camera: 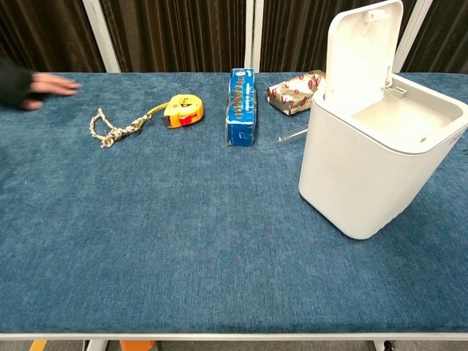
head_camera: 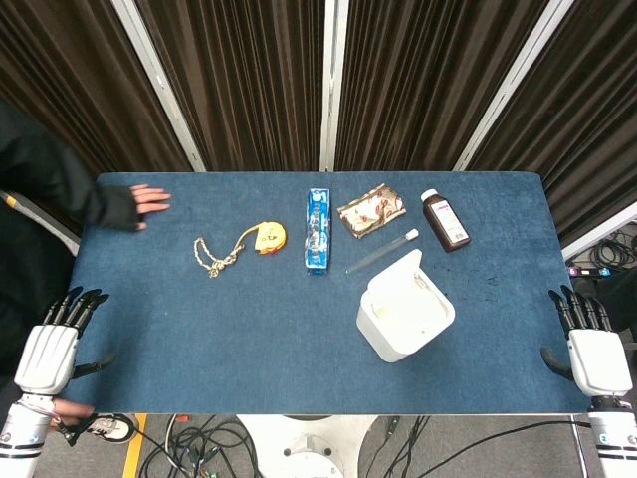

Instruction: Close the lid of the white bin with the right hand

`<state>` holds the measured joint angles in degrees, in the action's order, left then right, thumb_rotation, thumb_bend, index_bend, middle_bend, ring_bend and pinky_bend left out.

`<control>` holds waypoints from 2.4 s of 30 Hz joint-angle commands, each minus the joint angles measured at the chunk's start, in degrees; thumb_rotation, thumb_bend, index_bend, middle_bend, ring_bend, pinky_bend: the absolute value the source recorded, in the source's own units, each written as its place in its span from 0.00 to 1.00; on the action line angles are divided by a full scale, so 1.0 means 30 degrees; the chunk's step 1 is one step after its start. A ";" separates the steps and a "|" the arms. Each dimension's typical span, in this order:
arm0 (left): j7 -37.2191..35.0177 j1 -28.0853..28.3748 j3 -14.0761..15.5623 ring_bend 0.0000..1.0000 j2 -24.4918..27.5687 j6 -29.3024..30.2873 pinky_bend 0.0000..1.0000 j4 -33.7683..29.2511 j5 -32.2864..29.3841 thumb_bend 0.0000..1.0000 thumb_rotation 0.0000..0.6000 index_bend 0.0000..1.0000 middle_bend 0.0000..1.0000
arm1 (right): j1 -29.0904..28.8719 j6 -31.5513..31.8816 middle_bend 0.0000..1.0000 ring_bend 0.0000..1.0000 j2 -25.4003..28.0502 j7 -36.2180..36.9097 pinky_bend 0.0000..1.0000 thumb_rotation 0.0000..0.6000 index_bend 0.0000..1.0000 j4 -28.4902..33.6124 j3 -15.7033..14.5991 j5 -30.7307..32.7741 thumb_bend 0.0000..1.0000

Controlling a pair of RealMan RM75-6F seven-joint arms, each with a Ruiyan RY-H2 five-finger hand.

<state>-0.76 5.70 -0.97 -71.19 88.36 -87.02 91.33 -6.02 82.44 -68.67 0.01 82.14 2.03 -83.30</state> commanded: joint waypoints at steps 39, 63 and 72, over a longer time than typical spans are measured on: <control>-0.0144 0.0118 0.0121 0.06 -0.0227 -0.0508 0.14 0.0365 -0.0226 0.00 1.00 0.18 0.14 | -0.9113 -0.8536 0.00 0.00 0.3232 -0.5730 0.00 1.00 0.00 0.9857 0.3994 -0.0397 1.00; -0.0296 0.0083 0.0208 0.06 -0.0264 -0.0530 0.14 0.0506 -0.0235 0.00 1.00 0.18 0.14 | -0.9200 -0.8005 0.25 0.05 0.3740 -0.6997 0.00 1.00 0.00 1.1201 0.2594 0.0707 1.00; -0.0311 0.0130 0.0317 0.06 -0.0218 -0.0723 0.14 0.0458 -0.0202 0.00 1.00 0.18 0.14 | -0.7992 -0.7424 0.31 0.18 0.5286 -0.6116 0.00 1.00 0.00 1.2259 0.0998 -0.1180 1.00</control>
<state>-1.71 6.08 -0.04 -71.86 86.21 -85.63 90.71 -30.75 59.84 -53.72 -19.14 118.29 5.93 -85.85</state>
